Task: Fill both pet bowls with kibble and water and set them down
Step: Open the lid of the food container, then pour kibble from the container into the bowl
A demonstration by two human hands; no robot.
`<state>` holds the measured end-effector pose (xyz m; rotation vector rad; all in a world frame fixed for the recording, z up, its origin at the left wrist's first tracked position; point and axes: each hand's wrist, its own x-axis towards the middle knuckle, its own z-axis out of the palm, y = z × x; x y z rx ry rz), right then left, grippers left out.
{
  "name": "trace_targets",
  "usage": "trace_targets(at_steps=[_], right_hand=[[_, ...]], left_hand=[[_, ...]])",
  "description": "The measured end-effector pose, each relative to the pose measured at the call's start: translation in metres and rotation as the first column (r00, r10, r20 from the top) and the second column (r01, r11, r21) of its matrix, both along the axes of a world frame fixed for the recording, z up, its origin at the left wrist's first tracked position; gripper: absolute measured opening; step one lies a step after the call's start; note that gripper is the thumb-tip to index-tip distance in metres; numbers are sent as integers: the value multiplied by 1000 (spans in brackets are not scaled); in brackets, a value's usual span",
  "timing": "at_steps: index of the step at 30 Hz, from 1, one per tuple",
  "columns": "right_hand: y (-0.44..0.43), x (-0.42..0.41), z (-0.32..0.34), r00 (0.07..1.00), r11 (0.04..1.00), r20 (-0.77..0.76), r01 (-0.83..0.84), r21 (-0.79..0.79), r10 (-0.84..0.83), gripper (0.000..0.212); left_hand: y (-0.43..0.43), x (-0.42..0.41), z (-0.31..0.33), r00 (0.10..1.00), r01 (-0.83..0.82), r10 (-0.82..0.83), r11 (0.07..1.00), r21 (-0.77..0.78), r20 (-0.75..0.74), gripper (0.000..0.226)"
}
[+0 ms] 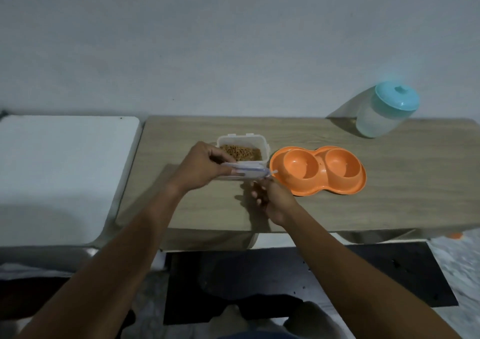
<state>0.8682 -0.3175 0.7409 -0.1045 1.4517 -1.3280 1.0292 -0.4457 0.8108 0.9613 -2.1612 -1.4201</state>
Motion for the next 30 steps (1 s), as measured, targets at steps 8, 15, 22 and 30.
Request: trace_targets(at_steps=[8,15,22,30], right_hand=[[16,-1,4,875,968,-424,-166,190,233,28],[16,14,-6,79,840,-838,-111,531,540,30],[26,8,-4,74,872,-869,-88,482,488,40],[27,-56,45,706,994,-704,3,105,72,49]], left_hand=[[45,28,-43,931,126,-142,990,69,336,20],[31,-9,-42,862,-469,481,876,-110,161,27],[-4,-48,-52,787,-612,579,696,376,212,23],[8,-65,-34,722,-585,689,567,580,55,22]])
